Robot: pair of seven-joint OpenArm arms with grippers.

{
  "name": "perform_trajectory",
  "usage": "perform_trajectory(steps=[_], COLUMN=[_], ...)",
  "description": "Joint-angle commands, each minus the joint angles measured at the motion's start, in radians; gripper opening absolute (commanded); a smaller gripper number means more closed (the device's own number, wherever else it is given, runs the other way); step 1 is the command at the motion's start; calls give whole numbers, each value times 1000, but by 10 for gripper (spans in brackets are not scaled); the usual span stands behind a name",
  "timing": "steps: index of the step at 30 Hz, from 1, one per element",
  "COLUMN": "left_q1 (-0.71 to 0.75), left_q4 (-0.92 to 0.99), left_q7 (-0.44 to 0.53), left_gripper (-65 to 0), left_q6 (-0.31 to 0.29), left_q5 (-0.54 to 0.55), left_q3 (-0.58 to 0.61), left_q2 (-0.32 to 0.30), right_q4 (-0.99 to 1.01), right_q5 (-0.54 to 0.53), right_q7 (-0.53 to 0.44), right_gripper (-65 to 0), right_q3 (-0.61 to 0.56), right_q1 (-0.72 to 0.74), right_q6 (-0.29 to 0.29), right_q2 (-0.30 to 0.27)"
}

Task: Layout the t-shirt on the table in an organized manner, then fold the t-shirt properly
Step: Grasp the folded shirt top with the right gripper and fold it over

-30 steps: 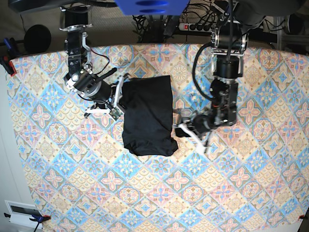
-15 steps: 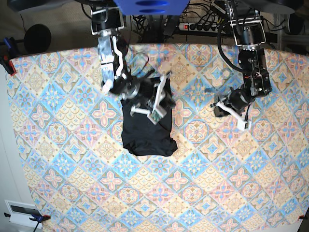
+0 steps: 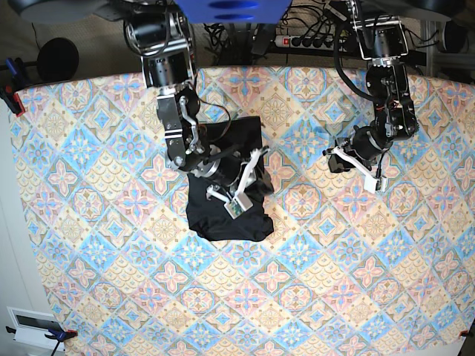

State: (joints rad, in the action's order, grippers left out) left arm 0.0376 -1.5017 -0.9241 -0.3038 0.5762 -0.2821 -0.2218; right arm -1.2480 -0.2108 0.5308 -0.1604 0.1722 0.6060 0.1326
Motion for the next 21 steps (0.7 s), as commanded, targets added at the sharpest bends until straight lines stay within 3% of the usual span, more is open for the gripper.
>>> perform_trajectory(steps=[1, 4, 8, 14, 21], left_q1=[-14, -14, -20, -20, -23], left_q4=[-21, -21, -21, -23, -23], left_q7=[15, 15, 15, 15, 15], left_gripper=[-545, -545, -545, -545, -545], left_q6=[-4, -5, -5, -5, -5], left_q5=[12, 12, 12, 12, 14], left_q3=[-4, -4, -4, -4, -4], left_q2=[-11, -11, -11, -9, -9], right_q4=[-5, 0, 14, 60, 123], right_q5=[-8, -6, -8, -6, -5], right_q7=[-1, -1, -28, -42, -34], right_gripper=[-650, -650, -650, -650, -650], right_q3=[-3, -3, -3, 2, 187], right_q1=[-9, -13, -59, -81, -82], right_q6=[16, 15, -51, -54, -54], right_q2=[8, 5, 3, -24, -37])
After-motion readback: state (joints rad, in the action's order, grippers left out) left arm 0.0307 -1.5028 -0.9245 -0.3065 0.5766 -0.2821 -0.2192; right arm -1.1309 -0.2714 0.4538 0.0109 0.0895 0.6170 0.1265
